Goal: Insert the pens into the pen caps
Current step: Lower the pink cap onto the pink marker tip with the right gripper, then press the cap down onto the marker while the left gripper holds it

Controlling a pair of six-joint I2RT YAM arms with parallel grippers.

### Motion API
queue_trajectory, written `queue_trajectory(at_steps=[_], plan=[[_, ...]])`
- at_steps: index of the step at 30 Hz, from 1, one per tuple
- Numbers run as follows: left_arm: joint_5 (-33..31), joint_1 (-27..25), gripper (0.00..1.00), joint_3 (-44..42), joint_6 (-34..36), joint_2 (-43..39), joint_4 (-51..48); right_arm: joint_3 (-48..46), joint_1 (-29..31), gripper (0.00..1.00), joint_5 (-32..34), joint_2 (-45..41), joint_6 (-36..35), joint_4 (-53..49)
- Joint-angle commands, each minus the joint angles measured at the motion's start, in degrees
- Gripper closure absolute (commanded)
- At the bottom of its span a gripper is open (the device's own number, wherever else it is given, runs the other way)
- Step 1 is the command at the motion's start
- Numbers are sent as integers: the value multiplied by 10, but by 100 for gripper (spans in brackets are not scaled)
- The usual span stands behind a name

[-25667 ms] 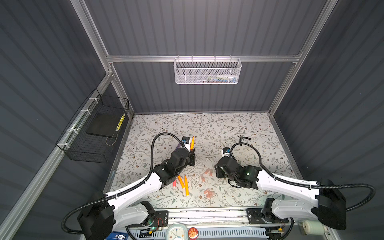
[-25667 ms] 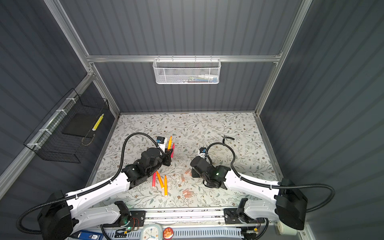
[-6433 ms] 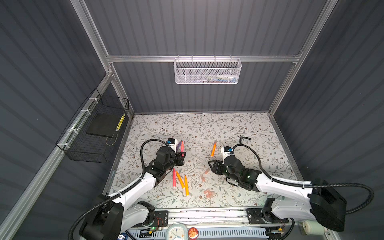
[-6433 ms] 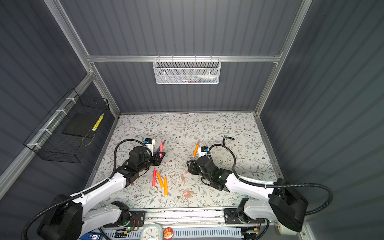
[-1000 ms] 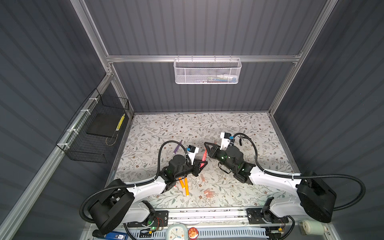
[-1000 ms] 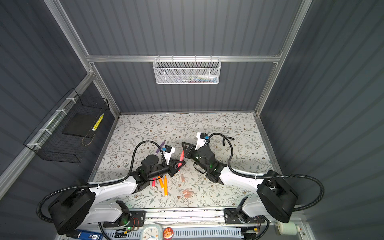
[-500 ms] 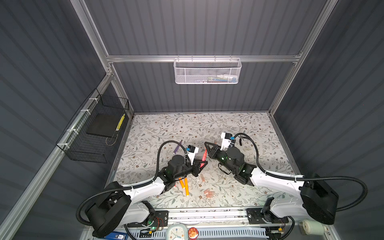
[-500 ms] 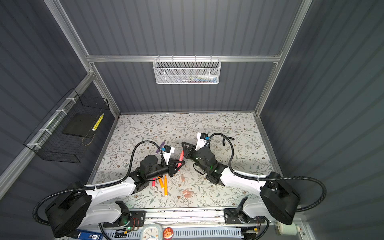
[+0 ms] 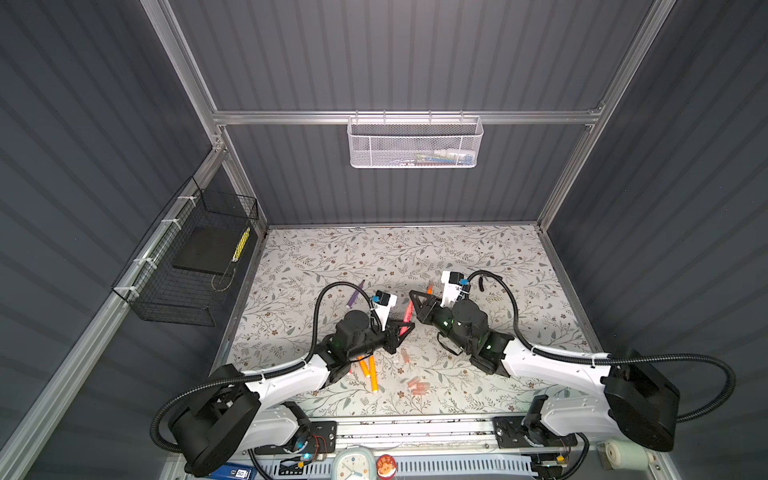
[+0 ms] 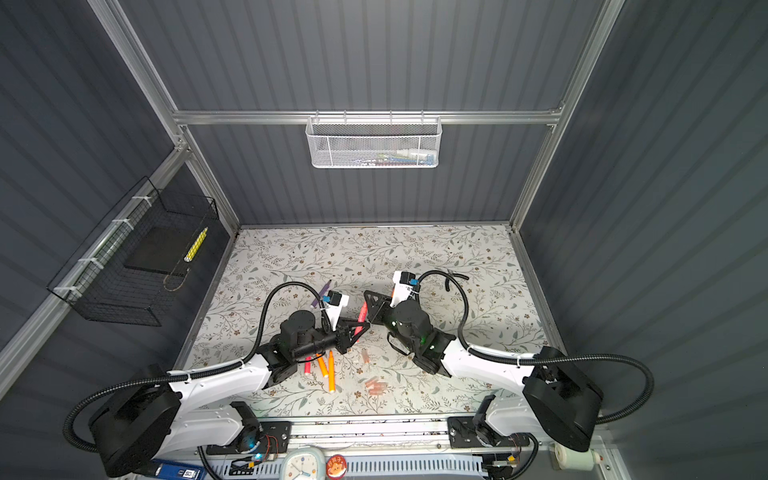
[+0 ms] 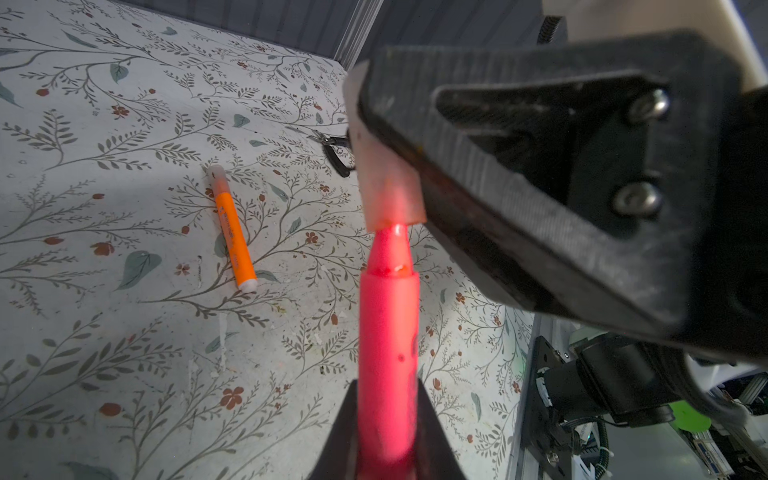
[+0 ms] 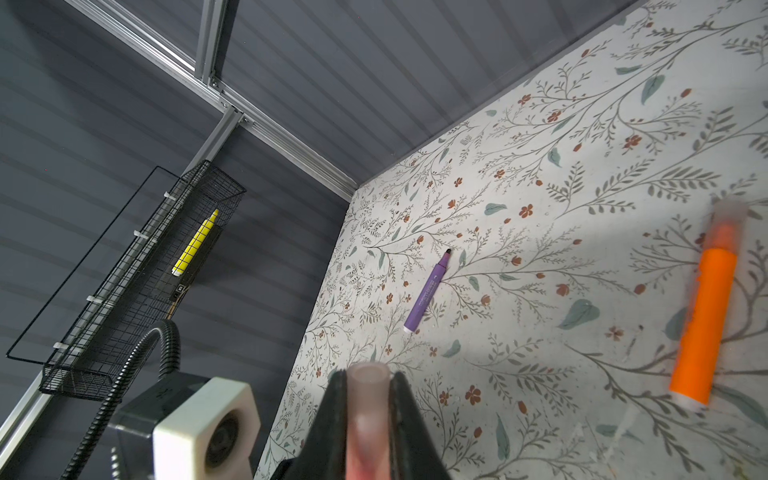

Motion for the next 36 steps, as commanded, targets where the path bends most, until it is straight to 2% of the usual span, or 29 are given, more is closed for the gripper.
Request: queue_trajectory(at_steps=[1,4,7,10,13,18,21,26,36], plan=[[-17,2,100,4,-3,-6,15,-9,12,100,14,-10,-16,-11],[-36,2,100,11,-8,-5,-1,-8,33,100,27,-8,-21,-12],[-85,2,100,37,-11,-7,-65,-12,58,100,47,-3,-30,-9],[-91,3,100,48,-12,-9,-85,-20,81,100,74,-6,-42,-9],[-77,3,100,51,-14,-22,-85,-22,104,100,100,-6,-61,-16],[-66,3,100,47,-9,-43,-80,-59,112,100,87,-12,-68,38],[-58,4,100,43,-6,-48,-72,-66,114,100,89,-16,-61,35],[-24,3,100,30,9,-57,-48,-59,116,90,73,-14,-61,40],[16,3,100,-9,22,-58,22,-45,116,84,61,-32,-88,42]])
